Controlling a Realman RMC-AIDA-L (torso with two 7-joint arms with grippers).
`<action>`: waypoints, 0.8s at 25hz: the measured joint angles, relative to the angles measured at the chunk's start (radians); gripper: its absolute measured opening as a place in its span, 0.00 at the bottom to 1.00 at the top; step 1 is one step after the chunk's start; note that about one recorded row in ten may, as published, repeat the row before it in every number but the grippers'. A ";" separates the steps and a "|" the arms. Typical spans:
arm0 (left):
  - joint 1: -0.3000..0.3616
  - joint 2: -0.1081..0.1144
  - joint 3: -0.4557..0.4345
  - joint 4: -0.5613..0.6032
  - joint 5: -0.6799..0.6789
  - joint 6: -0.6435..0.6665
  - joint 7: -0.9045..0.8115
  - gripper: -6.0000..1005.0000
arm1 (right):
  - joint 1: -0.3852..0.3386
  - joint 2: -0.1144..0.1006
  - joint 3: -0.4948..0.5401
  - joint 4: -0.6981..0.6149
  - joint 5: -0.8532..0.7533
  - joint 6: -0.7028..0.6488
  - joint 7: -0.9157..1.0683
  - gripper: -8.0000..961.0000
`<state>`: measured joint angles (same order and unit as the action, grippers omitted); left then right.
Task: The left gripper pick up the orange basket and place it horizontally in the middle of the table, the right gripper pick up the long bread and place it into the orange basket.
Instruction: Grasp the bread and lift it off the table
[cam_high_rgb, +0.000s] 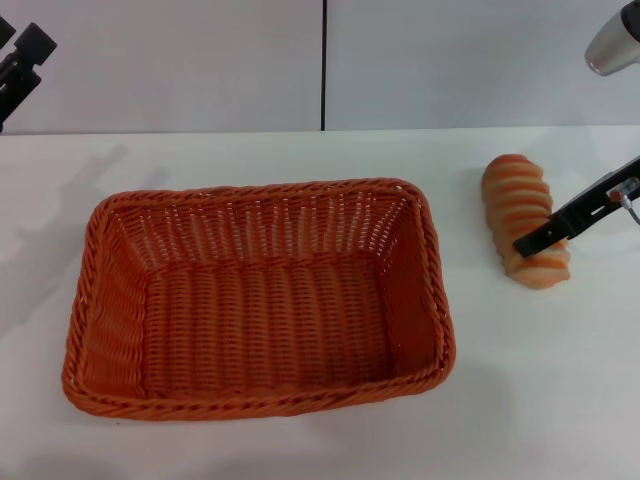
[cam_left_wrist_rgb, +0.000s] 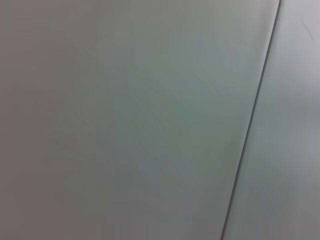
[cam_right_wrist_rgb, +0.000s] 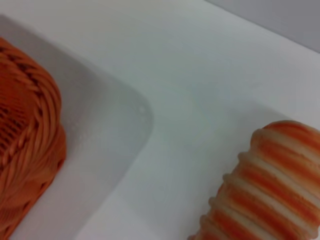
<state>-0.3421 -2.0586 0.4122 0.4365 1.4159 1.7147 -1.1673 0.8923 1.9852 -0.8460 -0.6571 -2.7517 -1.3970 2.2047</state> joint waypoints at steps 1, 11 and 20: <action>0.001 0.000 0.000 -0.005 0.000 0.000 0.000 0.79 | 0.000 0.000 -0.003 -0.001 0.000 -0.001 -0.001 0.72; 0.005 0.001 0.002 -0.008 0.000 0.000 0.000 0.79 | -0.010 0.001 -0.039 -0.013 0.004 0.003 -0.006 0.61; 0.006 0.001 0.005 -0.009 0.000 0.001 0.000 0.79 | -0.036 0.010 -0.032 -0.058 0.008 -0.004 -0.012 0.55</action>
<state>-0.3359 -2.0580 0.4172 0.4273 1.4158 1.7156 -1.1672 0.8565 1.9957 -0.8780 -0.7147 -2.7439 -1.4008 2.1927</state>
